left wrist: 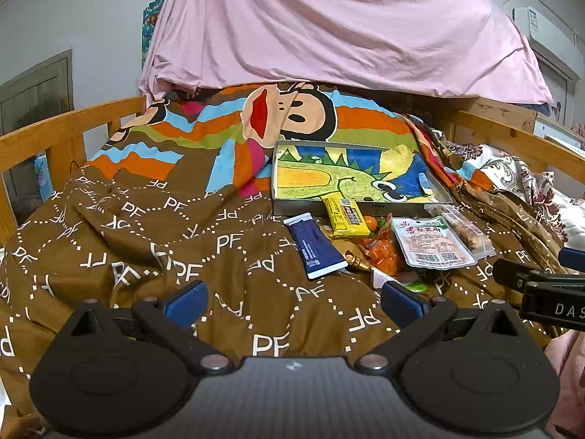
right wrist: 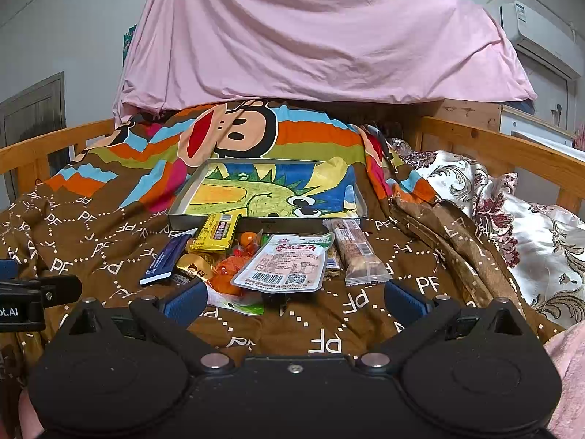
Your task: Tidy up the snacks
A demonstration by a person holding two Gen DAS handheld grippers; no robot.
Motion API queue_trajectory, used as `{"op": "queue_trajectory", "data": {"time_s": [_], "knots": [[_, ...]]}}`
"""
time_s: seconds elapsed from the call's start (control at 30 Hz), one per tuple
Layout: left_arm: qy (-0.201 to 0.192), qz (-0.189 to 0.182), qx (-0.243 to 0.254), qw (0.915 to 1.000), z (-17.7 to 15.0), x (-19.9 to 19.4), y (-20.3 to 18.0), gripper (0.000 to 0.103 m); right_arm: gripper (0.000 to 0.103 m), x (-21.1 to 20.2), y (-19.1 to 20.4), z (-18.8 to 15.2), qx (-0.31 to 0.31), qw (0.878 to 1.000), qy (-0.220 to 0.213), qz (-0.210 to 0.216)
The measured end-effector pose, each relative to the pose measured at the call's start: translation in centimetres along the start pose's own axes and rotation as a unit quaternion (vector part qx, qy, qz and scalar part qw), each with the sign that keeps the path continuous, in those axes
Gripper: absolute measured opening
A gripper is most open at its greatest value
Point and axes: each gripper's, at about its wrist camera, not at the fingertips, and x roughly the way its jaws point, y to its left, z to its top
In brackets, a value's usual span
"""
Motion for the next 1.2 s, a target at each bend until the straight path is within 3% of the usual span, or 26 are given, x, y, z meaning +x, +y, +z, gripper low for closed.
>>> {"op": "queue_trajectory", "data": {"time_s": [1.2], "knots": [[0.004,-0.003,0.002,1.0000,-0.83,0.23,-0.06,0.103,0.102,0.20,0.01,-0.05,-0.002,1.000,0.004,-0.001]]}}
